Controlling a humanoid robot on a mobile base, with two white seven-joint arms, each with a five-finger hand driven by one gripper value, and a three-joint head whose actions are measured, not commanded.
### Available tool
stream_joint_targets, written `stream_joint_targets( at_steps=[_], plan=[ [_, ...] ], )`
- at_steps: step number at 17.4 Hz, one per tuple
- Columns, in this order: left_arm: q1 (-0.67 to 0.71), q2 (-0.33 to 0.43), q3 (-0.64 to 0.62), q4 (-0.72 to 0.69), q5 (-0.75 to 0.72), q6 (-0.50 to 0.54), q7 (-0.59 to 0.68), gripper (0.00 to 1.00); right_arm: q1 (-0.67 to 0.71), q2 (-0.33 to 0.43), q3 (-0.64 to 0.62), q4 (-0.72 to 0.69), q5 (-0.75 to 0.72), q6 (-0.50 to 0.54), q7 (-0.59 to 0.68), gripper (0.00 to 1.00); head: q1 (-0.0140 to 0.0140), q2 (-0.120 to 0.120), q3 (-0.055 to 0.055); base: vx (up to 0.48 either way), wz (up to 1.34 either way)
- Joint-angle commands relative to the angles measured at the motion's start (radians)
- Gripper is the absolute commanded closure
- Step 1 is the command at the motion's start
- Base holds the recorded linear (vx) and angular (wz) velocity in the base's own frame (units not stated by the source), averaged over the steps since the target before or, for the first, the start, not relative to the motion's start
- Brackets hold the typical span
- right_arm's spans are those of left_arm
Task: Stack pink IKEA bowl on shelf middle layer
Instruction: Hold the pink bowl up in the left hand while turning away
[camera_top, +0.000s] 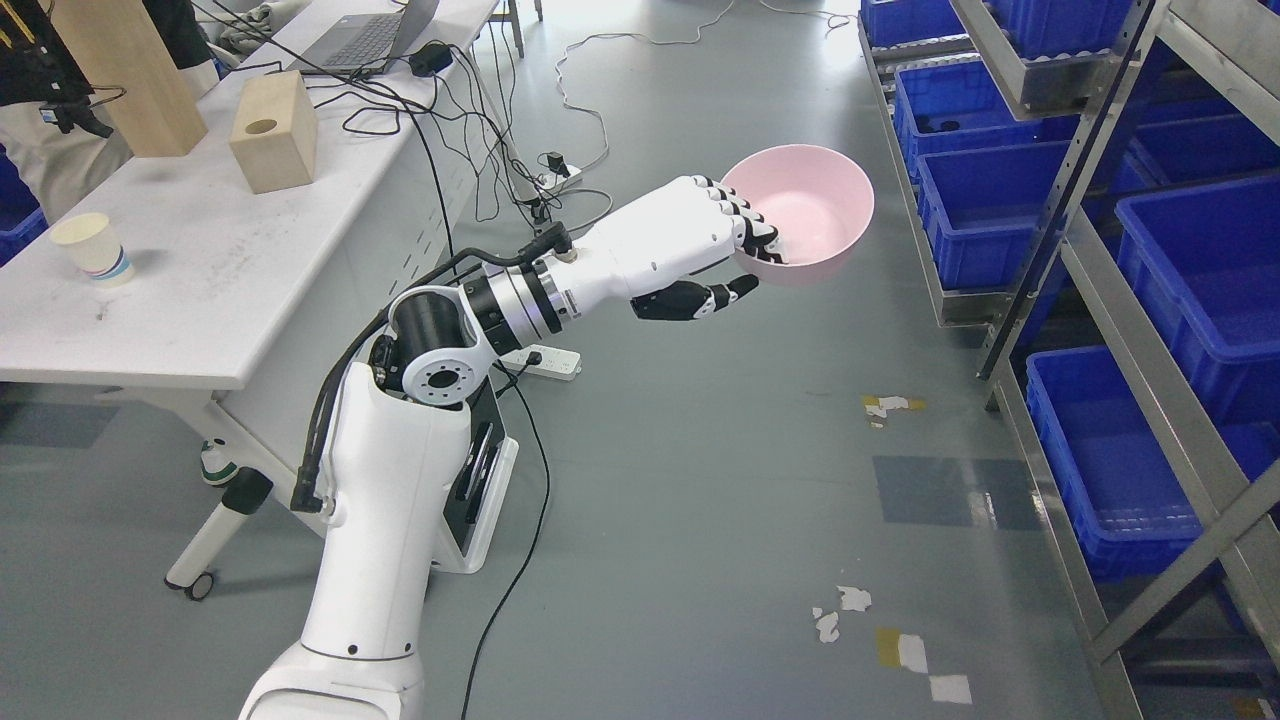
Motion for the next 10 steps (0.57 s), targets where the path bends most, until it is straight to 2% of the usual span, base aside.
stream_joint_targets(
  at_steps=[1, 4, 10],
  plan=[
    [-0.011, 0.018, -0.035, 0.000, 0.005, 0.000, 0.000, 0.98, 0.015, -0.017, 0.000, -0.017, 0.000, 0.000, 0.000, 0.00, 0.0000, 0.000, 0.000, 0.362, 0.01],
    [-0.037, 0.018, -0.095, 0.000, 0.045, 0.000, 0.000, 0.98, 0.015, -0.017, 0.000, -0.017, 0.000, 0.000, 0.000, 0.00, 0.0000, 0.000, 0.000, 0.303, -0.05],
    [-0.120, 0.018, -0.137, 0.004, 0.065, 0.000, 0.001, 0.98, 0.015, -0.017, 0.000, -0.017, 0.000, 0.000, 0.000, 0.00, 0.0000, 0.000, 0.000, 0.297, -0.28]
  ],
)
